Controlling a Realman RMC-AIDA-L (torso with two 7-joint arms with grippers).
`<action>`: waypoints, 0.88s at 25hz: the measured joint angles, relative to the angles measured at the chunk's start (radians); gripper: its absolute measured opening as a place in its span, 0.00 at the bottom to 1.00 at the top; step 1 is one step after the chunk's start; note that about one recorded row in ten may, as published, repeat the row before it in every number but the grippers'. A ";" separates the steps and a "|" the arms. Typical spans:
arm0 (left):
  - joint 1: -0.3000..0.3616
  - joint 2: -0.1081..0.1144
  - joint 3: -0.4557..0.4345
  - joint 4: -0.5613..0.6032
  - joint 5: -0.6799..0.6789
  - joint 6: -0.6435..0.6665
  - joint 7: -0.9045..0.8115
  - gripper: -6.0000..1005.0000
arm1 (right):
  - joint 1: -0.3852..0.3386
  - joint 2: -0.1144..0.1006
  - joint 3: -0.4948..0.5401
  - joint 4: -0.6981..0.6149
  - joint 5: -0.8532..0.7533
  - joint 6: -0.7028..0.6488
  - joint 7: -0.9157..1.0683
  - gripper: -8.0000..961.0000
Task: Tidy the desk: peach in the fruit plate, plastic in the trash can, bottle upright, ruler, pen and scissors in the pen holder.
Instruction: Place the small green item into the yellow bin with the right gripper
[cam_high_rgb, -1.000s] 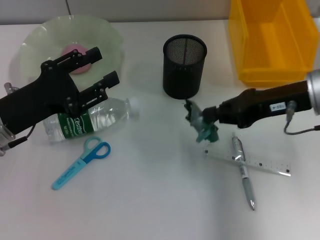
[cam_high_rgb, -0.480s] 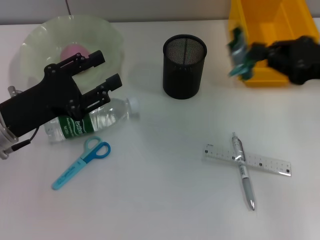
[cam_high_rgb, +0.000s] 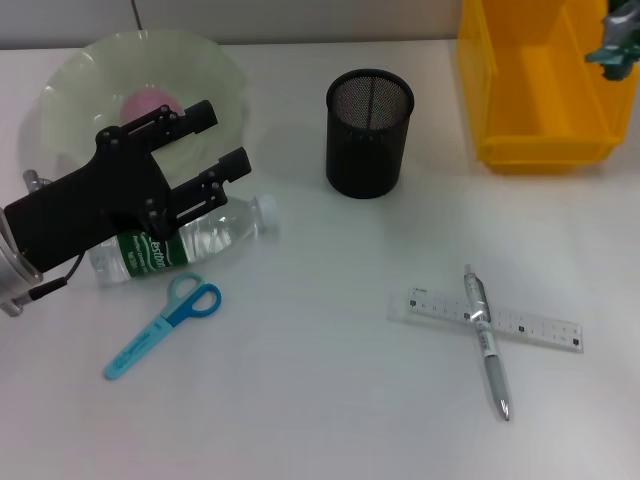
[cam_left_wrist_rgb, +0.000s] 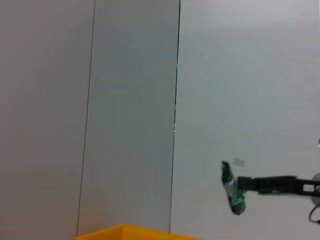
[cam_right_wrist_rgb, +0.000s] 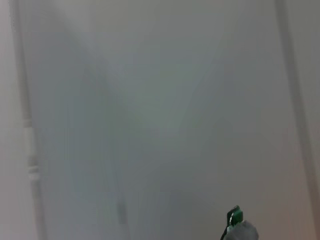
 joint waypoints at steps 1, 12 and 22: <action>-0.001 0.000 0.000 0.000 0.000 0.000 0.000 0.64 | 0.003 -0.001 0.001 0.022 0.008 0.025 -0.020 0.01; -0.008 0.001 0.001 -0.002 0.000 -0.003 0.000 0.64 | 0.097 -0.003 0.002 0.193 0.026 0.263 -0.172 0.01; -0.007 0.001 -0.005 -0.003 0.000 -0.007 0.000 0.64 | 0.190 -0.002 -0.011 0.278 0.026 0.475 -0.217 0.04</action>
